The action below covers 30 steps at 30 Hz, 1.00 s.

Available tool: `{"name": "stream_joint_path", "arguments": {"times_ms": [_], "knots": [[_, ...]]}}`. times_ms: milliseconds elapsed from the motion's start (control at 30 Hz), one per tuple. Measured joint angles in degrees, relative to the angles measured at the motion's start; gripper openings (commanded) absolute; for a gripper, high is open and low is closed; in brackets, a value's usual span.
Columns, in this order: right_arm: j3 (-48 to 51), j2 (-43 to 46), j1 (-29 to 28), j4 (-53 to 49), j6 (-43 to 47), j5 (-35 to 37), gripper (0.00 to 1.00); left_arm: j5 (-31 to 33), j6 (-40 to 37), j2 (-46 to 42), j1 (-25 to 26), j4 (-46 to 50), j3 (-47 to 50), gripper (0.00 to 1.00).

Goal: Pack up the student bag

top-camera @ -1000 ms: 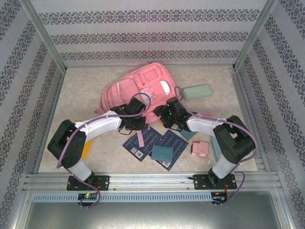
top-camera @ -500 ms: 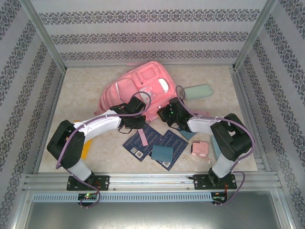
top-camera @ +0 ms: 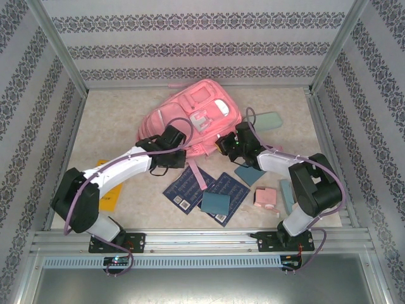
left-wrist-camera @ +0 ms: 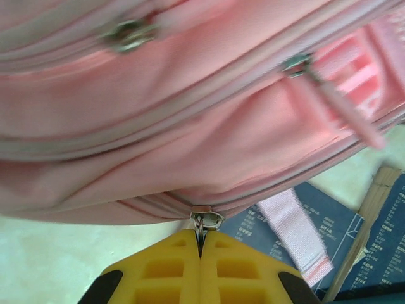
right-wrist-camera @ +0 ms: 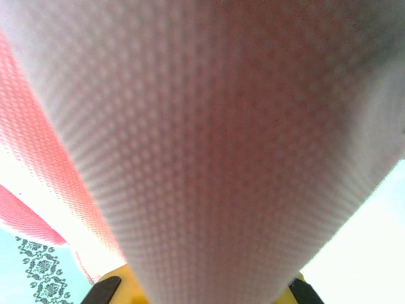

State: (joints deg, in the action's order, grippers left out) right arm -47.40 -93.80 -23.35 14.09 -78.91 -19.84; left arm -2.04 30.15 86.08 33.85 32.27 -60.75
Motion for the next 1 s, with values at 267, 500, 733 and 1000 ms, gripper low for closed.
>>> {"name": "stream_joint_path", "arguments": {"times_ms": [267,500,733,1000], "knots": [[-7.7,-1.4,3.7,-7.2,3.2,-3.2,0.0,0.6,-0.1,-5.0,-5.3,1.7,2.1,0.0],[-17.2,-7.1,6.7,-15.0,7.4,-5.8,0.11,0.3,-0.5,-6.6,-7.6,2.1,2.4,0.0],[-28.4,-13.7,8.2,-21.9,12.0,-5.2,0.6,-5.1,-0.3,-6.7,-7.8,2.9,2.2,0.0],[-28.0,-5.5,3.7,-30.2,16.3,1.1,0.54,-11.0,2.0,-4.7,-8.0,4.3,-2.5,0.0]]}}
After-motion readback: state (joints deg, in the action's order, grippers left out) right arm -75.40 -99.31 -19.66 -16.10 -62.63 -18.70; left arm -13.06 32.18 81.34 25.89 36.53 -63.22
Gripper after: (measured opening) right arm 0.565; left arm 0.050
